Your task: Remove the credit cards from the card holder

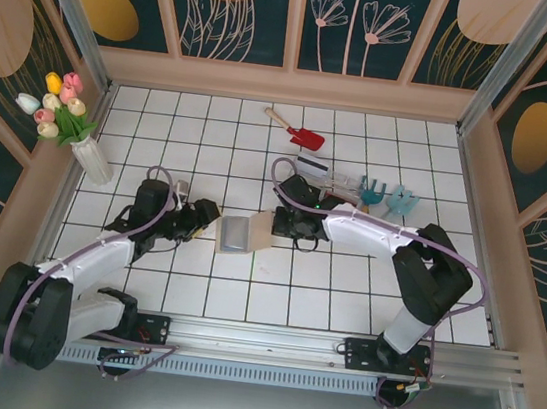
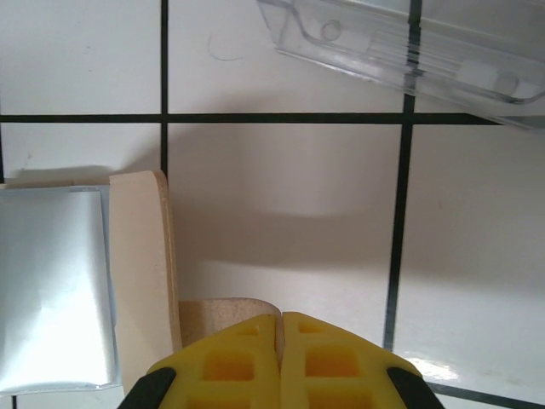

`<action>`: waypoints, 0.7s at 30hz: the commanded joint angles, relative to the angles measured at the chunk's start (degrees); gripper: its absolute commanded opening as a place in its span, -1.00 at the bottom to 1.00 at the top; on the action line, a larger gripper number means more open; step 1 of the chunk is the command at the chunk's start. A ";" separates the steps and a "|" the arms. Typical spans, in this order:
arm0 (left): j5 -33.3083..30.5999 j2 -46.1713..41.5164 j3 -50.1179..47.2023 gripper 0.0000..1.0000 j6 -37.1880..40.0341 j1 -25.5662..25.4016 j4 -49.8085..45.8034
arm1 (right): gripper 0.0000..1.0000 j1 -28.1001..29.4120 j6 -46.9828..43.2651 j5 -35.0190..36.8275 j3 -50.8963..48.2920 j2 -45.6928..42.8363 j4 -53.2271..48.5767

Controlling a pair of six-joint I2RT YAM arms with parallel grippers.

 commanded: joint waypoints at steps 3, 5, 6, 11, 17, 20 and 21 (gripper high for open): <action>2.07 5.64 5.07 0.41 2.85 -2.14 -4.43 | -0.97 -1.02 -2.77 -3.26 -2.19 -1.59 0.31; 1.54 7.24 6.02 0.41 2.75 -3.05 -4.15 | -0.96 -1.04 -2.71 -3.96 -2.93 -1.44 0.69; 2.13 7.92 6.22 0.41 2.43 -3.40 -3.42 | -0.97 -1.04 -2.63 -3.91 -3.28 -1.37 0.90; 1.67 12.27 8.63 0.42 2.76 -5.26 -4.80 | -0.96 -1.22 -1.62 -4.11 -4.34 -1.15 2.96; 1.10 14.37 9.19 0.40 2.88 -6.22 -5.42 | -0.97 -1.39 -1.39 -4.60 -4.46 0.03 3.04; 1.53 14.79 8.66 0.42 2.71 -6.36 -5.14 | -0.96 -1.48 -1.40 -4.69 -4.69 0.25 3.21; 2.05 14.97 8.49 0.42 2.48 -6.36 -4.70 | -0.96 -1.54 -1.45 -4.77 -4.75 0.28 3.34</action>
